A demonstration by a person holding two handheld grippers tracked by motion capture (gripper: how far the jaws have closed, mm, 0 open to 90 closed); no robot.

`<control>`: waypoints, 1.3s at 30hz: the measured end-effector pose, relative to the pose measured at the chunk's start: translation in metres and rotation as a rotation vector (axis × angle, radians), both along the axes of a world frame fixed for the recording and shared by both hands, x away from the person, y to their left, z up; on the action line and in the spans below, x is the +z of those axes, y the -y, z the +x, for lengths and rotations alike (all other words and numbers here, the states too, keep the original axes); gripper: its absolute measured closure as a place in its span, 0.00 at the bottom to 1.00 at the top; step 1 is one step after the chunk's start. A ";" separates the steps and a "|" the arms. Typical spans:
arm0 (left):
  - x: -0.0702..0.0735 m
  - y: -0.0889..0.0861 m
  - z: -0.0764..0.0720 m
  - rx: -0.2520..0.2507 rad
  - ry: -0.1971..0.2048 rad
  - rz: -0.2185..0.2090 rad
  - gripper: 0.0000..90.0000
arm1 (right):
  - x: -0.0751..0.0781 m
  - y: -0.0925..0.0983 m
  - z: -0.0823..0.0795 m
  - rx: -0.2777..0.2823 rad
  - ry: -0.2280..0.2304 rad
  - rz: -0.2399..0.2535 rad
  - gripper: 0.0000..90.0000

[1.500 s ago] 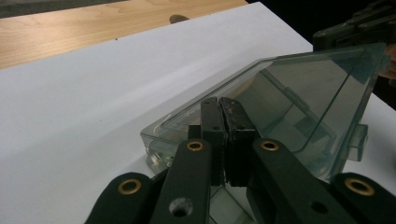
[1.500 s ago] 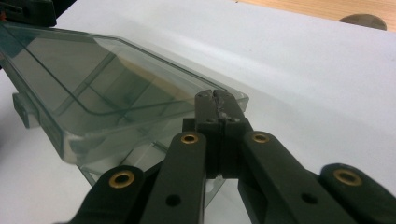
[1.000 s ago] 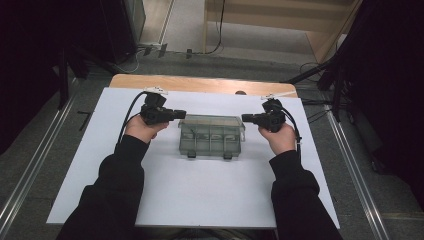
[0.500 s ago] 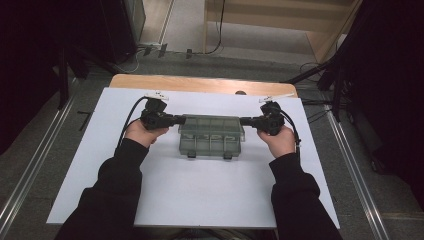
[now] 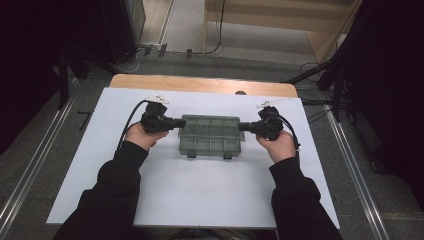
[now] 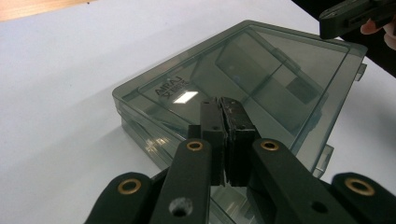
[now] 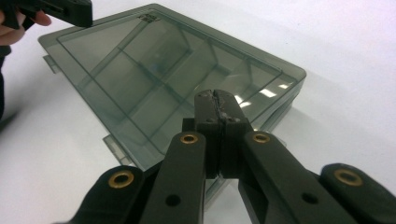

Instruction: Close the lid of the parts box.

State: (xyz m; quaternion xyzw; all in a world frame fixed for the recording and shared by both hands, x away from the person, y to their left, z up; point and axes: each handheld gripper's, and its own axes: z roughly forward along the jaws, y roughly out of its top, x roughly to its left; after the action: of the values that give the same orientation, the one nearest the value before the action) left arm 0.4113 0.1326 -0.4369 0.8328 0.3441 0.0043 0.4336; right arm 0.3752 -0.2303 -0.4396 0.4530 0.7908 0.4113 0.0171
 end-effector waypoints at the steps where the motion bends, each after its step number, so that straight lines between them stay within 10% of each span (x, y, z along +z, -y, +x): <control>1: 0.000 0.000 0.000 -0.001 0.002 0.002 0.99 | 0.000 0.000 0.000 0.004 0.002 0.003 1.00; 39: -0.017 0.001 -0.008 -0.030 -0.005 0.036 0.99 | -0.019 -0.007 -0.011 0.029 -0.043 -0.012 1.00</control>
State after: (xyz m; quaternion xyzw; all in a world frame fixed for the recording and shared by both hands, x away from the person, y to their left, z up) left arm 0.4035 0.1314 -0.4543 0.8456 0.3324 0.0016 0.4177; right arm 0.3645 -0.2234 -0.4588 0.4501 0.7998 0.3971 -0.0029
